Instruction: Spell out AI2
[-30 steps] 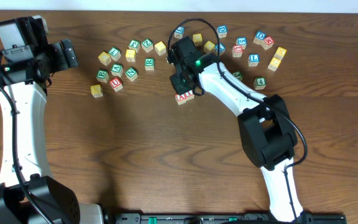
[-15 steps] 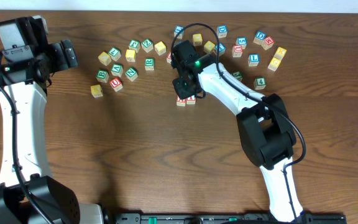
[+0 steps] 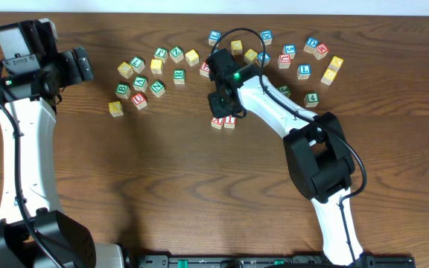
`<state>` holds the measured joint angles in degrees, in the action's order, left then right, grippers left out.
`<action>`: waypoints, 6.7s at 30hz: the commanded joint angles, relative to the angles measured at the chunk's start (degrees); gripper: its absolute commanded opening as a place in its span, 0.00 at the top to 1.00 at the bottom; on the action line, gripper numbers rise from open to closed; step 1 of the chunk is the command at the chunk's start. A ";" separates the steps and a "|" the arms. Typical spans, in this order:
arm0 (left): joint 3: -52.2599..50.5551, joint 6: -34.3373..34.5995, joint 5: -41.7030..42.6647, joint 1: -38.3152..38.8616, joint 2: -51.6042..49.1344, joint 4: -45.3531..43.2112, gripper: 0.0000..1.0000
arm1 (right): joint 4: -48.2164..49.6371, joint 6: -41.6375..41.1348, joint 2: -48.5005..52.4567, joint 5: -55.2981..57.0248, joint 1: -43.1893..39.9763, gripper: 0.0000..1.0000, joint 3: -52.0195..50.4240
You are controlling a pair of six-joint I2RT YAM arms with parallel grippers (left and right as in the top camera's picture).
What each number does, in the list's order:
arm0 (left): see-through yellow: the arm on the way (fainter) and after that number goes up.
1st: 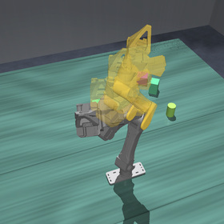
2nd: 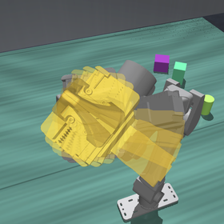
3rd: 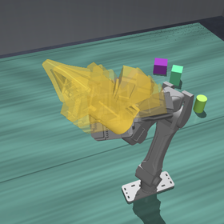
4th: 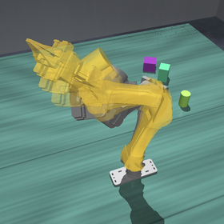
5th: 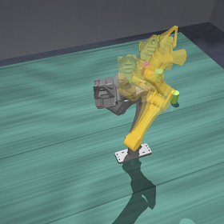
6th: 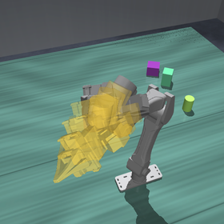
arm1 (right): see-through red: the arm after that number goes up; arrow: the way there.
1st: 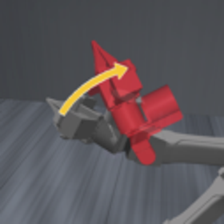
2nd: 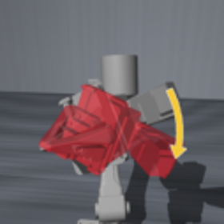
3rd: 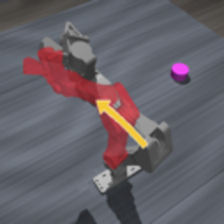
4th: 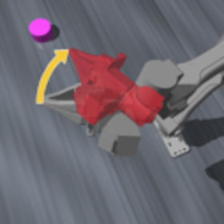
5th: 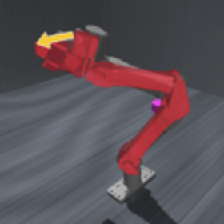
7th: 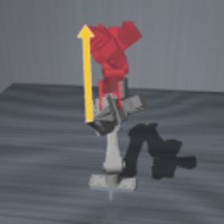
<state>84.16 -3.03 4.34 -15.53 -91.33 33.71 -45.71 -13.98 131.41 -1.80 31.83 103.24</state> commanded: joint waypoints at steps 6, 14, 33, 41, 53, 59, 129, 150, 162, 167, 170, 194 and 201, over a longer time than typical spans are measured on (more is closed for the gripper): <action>1.31 -0.37 -0.11 0.11 0.35 0.15 0.01 | -8.04 4.46 0.15 -0.13 -0.48 0.81 9.55; 1.31 -0.37 -0.11 0.11 0.35 0.15 0.01 | -17.68 -1.97 0.20 1.22 -4.42 0.85 10.80; 1.31 -0.37 -0.11 0.11 0.35 0.15 0.01 | -14.95 -4.26 0.20 -0.55 -4.26 0.86 2.80; 1.31 -0.37 -0.11 0.11 0.35 0.15 0.01 | -14.95 -4.70 0.20 -0.48 -3.50 0.86 2.71; 1.31 -0.37 -0.11 0.11 0.35 0.15 0.01 | -14.75 -4.68 0.28 -0.50 -3.28 0.86 2.16; 1.31 -0.37 -0.11 0.11 0.35 0.15 0.01 | -14.71 -4.68 1.18 -0.52 -3.28 0.86 2.05; 1.31 -0.35 -0.11 0.11 0.35 0.15 0.01 | -13.35 7.89 -2.82 -1.55 6.91 0.99 5.46; 1.31 -0.37 -0.11 0.11 0.35 0.15 0.01 | -11.65 9.81 -2.80 1.25 6.82 0.98 2.01; 1.31 -0.35 -0.11 0.11 0.35 0.15 0.01 | -11.74 9.84 -2.78 3.17 6.32 0.98 2.01; 1.31 -0.37 -0.11 0.11 0.35 0.15 0.01 | -11.72 10.03 -2.78 3.21 5.68 0.98 2.01; 1.31 -0.37 -0.11 0.11 0.35 0.15 0.01 | -11.69 10.03 -2.78 3.21 5.29 0.98 2.01; 1.31 -0.37 -0.11 0.11 0.35 0.15 0.01 | -15.54 10.21 -3.69 -3.04 4.48 0.96 1.95; 1.31 -0.37 -0.11 0.11 0.35 0.15 0.01 | -16.68 6.27 -3.67 1.73 4.09 0.96 1.49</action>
<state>84.16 -3.03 4.34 -15.53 -91.33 33.69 -62.28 -5.56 129.88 -2.50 36.80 105.45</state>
